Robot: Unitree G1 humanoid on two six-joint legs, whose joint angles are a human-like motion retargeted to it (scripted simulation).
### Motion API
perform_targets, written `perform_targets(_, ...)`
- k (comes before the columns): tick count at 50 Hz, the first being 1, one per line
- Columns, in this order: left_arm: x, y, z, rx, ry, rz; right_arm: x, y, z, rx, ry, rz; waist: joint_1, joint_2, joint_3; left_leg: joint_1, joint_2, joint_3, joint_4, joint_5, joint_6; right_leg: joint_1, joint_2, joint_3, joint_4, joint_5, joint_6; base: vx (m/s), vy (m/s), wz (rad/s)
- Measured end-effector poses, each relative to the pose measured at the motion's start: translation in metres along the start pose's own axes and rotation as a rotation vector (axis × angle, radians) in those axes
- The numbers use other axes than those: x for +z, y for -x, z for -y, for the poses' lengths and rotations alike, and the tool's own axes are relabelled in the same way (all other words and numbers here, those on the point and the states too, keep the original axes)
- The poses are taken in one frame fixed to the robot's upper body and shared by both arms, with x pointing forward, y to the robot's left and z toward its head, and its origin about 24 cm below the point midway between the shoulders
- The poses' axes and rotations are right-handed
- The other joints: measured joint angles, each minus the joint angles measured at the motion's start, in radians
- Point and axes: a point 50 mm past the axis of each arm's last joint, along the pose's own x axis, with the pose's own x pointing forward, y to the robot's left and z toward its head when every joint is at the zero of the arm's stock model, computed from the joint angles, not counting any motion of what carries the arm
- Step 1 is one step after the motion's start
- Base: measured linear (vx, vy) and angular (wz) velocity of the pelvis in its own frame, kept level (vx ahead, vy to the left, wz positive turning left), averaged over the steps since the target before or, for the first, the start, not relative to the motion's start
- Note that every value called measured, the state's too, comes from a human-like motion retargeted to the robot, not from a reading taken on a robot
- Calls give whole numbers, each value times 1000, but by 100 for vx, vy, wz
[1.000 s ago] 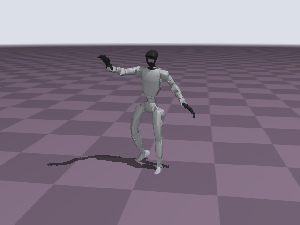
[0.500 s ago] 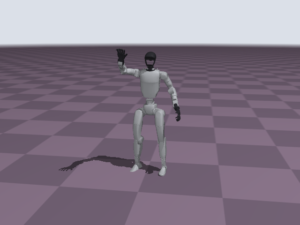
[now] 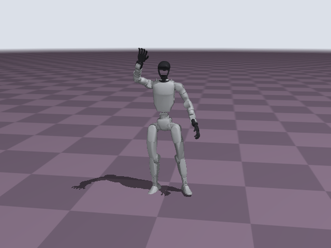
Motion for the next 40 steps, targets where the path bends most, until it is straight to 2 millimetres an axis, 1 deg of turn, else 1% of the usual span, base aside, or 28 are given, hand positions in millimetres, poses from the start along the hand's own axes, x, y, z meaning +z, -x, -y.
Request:
perform_targets(2,35,-8,17,-61,-8,118,51,-5,1,5,-123,127,1,7,0,-1,9,16,-3,8,-1,-5,6,-5,2,5,0,0,0,0)
perform_targets(3,53,-10,26,-95,-12,183,73,-6,4,6,-182,184,3,10,0,-2,12,18,-6,13,-2,-7,9,-7,2,7,0,-4,2,18)
perform_targets(5,87,-9,42,-167,-7,311,108,-5,11,5,-281,280,9,17,0,-7,15,17,-13,22,-3,-11,12,-13,0,12,0,-3,5,20)
perform_targets(7,114,-5,54,-235,41,412,127,-3,16,5,-341,333,17,22,-2,-11,13,11,-23,30,-6,-14,11,-19,-2,16,0,-2,10,22)
perform_targets(8,124,-3,58,-263,80,448,130,-2,17,8,-361,344,19,23,-3,-12,11,8,-29,33,-8,-15,9,-22,-4,18,0,-1,13,23)
perform_targets(10,135,1,62,-300,174,481,127,0,15,27,-380,332,21,24,-5,-14,3,3,-41,38,-13,-15,2,-29,-6,20,0,0,15,24)
perform_targets(12,131,1,60,-294,253,462,108,2,6,67,-381,271,17,23,-6,-12,-8,-2,-50,40,-21,-12,-8,-36,-7,20,0,1,18,24)
perform_targets(14,118,0,53,-252,276,419,78,6,-5,118,-364,181,7,19,-7,-12,-22,-7,-56,38,-28,-9,-23,-44,-7,19,0,1,21,27)
perform_targets(16,97,-2,43,-188,235,365,38,12,-15,162,-318,69,-7,12,-7,-17,-39,-16,-58,34,-30,-8,-41,-55,-5,18,0,1,23,30)
perform_targets(19,56,0,23,-84,90,259,-35,26,-20,199,-166,-113,-25,0,-5,-23,-62,-29,-58,25,-30,-7,-67,-68,0,15,0,2,22,26)
perform_targets(21,24,5,9,-26,-11,166,-87,40,-13,211,-18,-234,-31,-9,0,-22,-72,-36,-58,20,-30,-3,-79,-74,4,12,0,4,19,17)
perform_targets(23,-7,12,-6,22,-78,60,-136,56,1,216,133,-353,-33,-19,5,-22,-79,-42,-57,15,-30,-1,-88,-78,6,10,0,4,16,11)
perform_targets(25,-37,22,-21,69,-98,-47,-176,73,18,214,255,-473,-33,-30,10,-25,-86,-46,-55,12,-30,-1,-96,-80,8,10,0,3,15,7)
perform_targets(27,-60,32,-34,131,-70,-142,-203,86,34,201,322,-580,-31,-42,11,-29,-94,-47,-54,9,-30,-5,-104,-79,9,13,0,2,15,2)
perform_targets(28,-70,38,-40,167,-47,-184,-212,90,41,191,340,-622,-29,-47,11,-31,-98,-46,-53,8,-30,-8,-109,-78,9,15,0,-3,11,-12)
perform_targets(30,-86,45,-51,258,-12,-273,-219,93,48,131,340,-703,-15,-60,-9,-68,-97,-17,-58,23,-30,-53,-95,-81,1,51,0,-11,5,-33)
perform_targets(32,-95,51,-58,327,18,-321,-212,84,46,102,328,-679,-3,-65,-17,-68,-103,-7,-58,19,-30,-60,-100,-69,2,55,0,-1,9,-32)
perform_targets(33,-97,52,-60,355,27,-336,-203,76,43,87,314,-647,4,-66,-18,-62,-105,0,-58,16,-30,-60,-102,-62,3,56,0,4,10,-36)
perform_targets(35,-96,51,-62,400,46,-348,-176,57,33,53,263,-557,23,-66,-16,-45,-107,16,-57,9,-30,-55,-103,-45,6,56,0,5,8,-44)
perform_targets(37,-87,43,-61,425,85,-332,-136,34,21,20,168,-442,44,-63,-8,-25,-105,34,-47,-5,-30,-45,-104,-24,10,54,0,6,7,-48)
perform_targets(40,-60,25,-54,425,169,-259,-59,4,8,-18,-28,-250,71,-57,8,0,-103,54,-23,-29,-29,-30,-111,2,17,50,0,5,8,-36)
